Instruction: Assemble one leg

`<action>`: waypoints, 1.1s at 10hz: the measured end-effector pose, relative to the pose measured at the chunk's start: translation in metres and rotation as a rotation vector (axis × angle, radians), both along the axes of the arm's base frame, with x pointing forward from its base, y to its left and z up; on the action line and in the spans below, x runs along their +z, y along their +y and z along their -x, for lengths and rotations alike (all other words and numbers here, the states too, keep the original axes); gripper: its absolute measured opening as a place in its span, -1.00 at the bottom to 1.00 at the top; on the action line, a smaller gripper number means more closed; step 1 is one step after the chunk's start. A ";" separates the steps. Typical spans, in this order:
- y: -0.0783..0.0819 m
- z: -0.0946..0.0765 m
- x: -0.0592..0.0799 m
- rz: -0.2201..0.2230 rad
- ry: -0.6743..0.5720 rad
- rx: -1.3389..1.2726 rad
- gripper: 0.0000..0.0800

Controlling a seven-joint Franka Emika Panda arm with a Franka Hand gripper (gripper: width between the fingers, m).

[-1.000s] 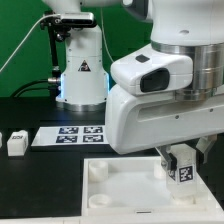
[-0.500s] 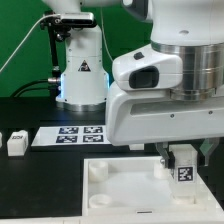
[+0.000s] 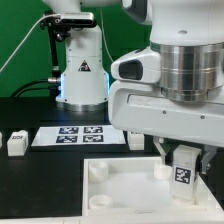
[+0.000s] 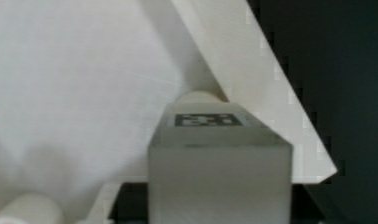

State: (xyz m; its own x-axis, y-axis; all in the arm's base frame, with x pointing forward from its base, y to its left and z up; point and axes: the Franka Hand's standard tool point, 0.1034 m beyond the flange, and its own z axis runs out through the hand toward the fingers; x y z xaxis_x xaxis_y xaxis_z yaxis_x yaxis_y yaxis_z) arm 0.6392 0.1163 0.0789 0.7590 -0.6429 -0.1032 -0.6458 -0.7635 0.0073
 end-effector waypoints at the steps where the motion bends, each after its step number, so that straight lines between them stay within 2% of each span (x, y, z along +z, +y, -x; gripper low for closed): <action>1: 0.000 0.000 0.000 0.007 0.006 -0.091 -0.27; 3: -0.002 0.000 -0.001 0.005 0.025 -0.323 -0.27; 5: -0.001 0.000 -0.001 0.003 0.033 -0.397 -0.27; 6: -0.001 0.000 -0.001 -0.001 0.030 -0.358 0.19; 7: 0.000 0.000 -0.001 -0.004 0.028 -0.326 0.19; 8: 0.000 0.000 -0.001 -0.006 0.028 -0.316 0.48; 9: 0.000 0.000 -0.001 -0.012 0.022 -0.249 0.60; 11: 0.001 0.002 0.001 -0.016 0.025 0.063 0.62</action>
Offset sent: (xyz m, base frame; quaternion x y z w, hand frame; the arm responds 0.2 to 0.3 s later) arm 0.0019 -0.0093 -0.0033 -0.0043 0.0091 0.1421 0.9898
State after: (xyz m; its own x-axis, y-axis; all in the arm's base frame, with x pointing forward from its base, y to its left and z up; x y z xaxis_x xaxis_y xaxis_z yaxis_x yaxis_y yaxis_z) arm 0.6371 0.1177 0.0799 0.7947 -0.5924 -0.1322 -0.5965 -0.8025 0.0102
